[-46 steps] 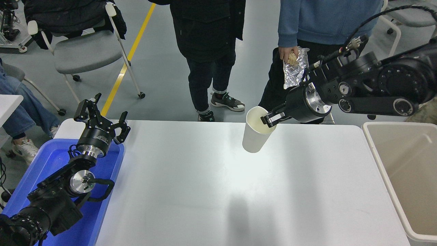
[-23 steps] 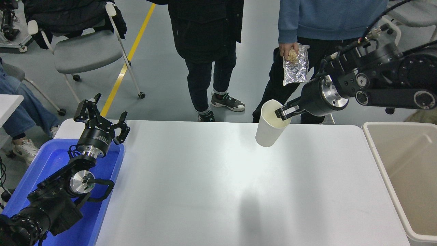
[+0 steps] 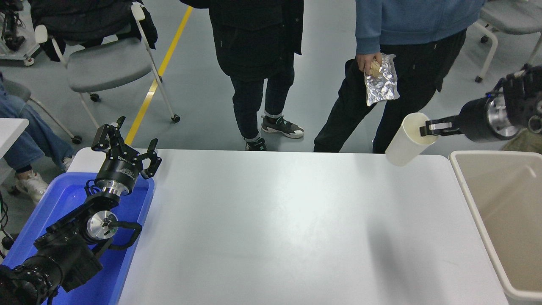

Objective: Dispose of the paper cup in the dustbin

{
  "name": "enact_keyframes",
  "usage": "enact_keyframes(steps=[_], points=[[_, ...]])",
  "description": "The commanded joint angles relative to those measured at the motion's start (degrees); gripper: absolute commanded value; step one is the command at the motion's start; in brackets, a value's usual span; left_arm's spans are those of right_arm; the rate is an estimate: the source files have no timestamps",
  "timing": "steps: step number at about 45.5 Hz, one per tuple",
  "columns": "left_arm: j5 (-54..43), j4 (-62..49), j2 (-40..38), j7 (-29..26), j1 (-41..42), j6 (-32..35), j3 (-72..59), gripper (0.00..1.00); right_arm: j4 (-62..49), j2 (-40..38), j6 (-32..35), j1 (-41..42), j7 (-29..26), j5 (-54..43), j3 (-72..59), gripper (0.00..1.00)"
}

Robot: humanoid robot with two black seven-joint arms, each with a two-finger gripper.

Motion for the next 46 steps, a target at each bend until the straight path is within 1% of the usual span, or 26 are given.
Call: enact_keyframes(steps=[1,9,21,31,35,46], points=[[0.0,-0.01,-0.01,0.0,0.01,0.0,0.0,1.0,-7.82,-8.29,0.0,-9.44,0.29,0.34,2.09,0.0],[0.0,-0.01,-0.01,0.0,0.01,0.0,0.0,1.0,-12.57,-11.11,-0.08,-17.96,0.12,1.13,8.41,0.0],[0.0,-0.01,-0.01,0.0,0.01,0.0,0.0,1.0,-22.06,-10.94,-0.35,-28.51,0.03,9.74,10.09,0.0],[0.0,-0.01,-0.01,0.0,0.01,0.0,0.0,1.0,-29.62,-9.18,-0.61,-38.7,-0.15,22.66,11.85,0.0],[0.0,-0.01,-0.01,0.0,0.01,0.0,0.0,1.0,-33.31,-7.16,-0.7,-42.04,-0.41,26.09,12.72,0.0],[0.0,-0.01,-0.01,0.0,0.01,-0.09,0.0,1.0,-43.5,-0.66,-2.28,-55.05,-1.64,37.78,18.52,0.0]])
